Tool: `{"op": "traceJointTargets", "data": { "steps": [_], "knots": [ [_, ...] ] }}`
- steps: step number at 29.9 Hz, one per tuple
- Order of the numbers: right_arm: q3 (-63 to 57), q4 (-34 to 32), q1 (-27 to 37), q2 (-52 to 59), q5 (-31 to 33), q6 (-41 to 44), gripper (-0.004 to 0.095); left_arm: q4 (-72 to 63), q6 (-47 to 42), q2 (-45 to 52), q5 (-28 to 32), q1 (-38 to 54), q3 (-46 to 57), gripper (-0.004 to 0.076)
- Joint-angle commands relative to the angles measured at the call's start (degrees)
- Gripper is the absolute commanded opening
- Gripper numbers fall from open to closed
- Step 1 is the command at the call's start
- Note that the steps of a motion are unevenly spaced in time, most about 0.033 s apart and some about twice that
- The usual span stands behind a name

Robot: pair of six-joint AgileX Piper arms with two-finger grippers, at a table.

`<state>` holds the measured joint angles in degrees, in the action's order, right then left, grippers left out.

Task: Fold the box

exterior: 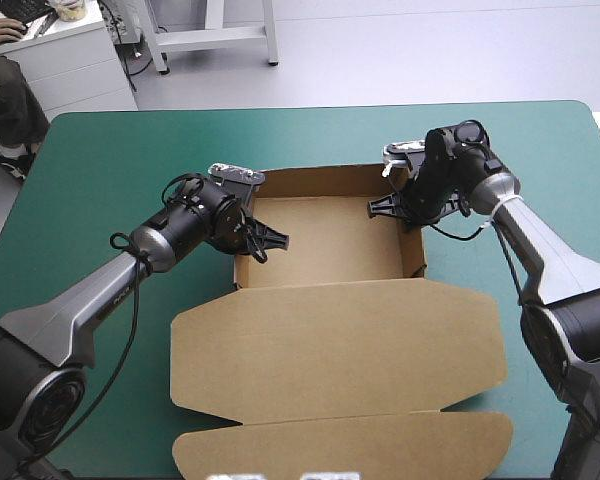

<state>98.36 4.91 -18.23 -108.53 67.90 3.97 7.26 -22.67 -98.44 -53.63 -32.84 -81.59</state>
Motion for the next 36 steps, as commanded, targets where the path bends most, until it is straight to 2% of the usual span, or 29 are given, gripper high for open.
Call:
{"op": "traceJointTargets", "data": {
  "steps": [1,3,7,9,11,21,29,32,34,36],
  "knots": [
    [1.7,1.3,-0.4,2.6,0.6,-4.0,0.0119,-1.3,3.9,2.6,1.9,-0.8,-2.0,0.0213],
    [1.7,1.3,-0.4,2.6,1.1,-4.0,0.0239,-0.8,3.9,2.6,0.8,-0.8,-2.0,0.0309],
    [1.7,1.9,-0.4,2.6,2.1,-4.7,0.0572,-0.8,3.9,2.6,-0.3,-0.7,-2.0,0.0446],
    [1.7,1.9,-0.4,2.6,2.3,-5.3,0.0734,-0.8,3.8,2.6,-0.3,-0.7,-2.0,0.0467],
    [1.7,1.9,-0.4,2.7,2.2,-5.3,0.0825,-0.9,3.8,2.6,-0.3,-0.7,-2.0,0.0466],
    [1.7,1.3,-0.4,7.5,-2.3,-6.8,0.0836,3.4,0.8,4.5,-0.6,-0.7,-2.1,0.0466],
    [1.8,-1.2,-0.4,14.9,-3.1,-8.9,0.0836,4.5,0.8,14.1,3.3,-0.8,-2.1,0.0465],
    [1.8,-1.3,-0.4,16.9,-3.2,-9.3,0.0836,4.5,1.3,18.1,2.2,-0.8,-2.1,0.0459],
    [1.8,-1.8,-0.4,17.7,-3.2,-9.3,0.0836,4.5,3.7,20.6,-0.8,-0.8,-2.1,0.0426],
    [1.8,-2.2,-0.4,18.1,-3.2,-9.4,0.0836,4.6,6.9,23.0,-3.8,-0.8,-1.9,0.0352]
  ]
}}
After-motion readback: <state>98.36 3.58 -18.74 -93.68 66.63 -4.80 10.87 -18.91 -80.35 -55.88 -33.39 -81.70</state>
